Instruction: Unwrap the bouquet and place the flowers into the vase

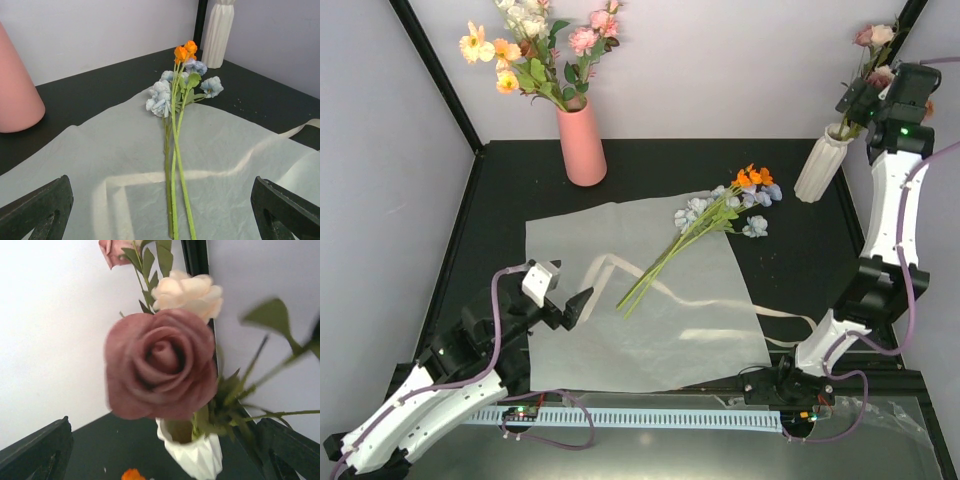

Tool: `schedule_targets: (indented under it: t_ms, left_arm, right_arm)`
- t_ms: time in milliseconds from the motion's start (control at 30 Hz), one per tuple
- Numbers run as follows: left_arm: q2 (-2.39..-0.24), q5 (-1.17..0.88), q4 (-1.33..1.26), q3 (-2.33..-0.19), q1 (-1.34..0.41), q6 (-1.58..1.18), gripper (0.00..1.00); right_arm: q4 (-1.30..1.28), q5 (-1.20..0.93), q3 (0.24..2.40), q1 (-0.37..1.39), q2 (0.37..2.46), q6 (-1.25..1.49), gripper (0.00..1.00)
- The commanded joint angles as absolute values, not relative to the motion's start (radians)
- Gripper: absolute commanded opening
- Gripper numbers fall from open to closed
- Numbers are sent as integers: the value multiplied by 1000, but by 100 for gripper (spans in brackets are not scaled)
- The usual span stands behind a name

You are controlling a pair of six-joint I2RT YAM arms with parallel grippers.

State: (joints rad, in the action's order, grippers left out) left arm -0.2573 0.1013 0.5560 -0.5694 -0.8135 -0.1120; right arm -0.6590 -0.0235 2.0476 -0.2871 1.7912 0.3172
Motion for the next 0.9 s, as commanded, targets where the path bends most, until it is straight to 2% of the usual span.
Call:
schedule_targets:
  t_ms: [0,333,467,600,867]
  left_arm:
    - [-277,96,527,-567,-815,-109,99]
    - [-405,90,549,-638,-815,-114,99]
    - [-500,47,551,-679,-815,-145,99]
    - [-603,0,494,-698,-815,-193,99]
    - [-777,-52,456,-734,-809,-221,99]
  right_arm:
    - [-747,-5,1988,-291,1644,322,100]
    - [-688,-203,1656,-285,1278,363,100]
    - [-533,-307,1429,-250,1108,428,100]
    - [-458,-352,1301,-131,1018,475,100]
    - [-443,-272,1132,146,973,422,100]
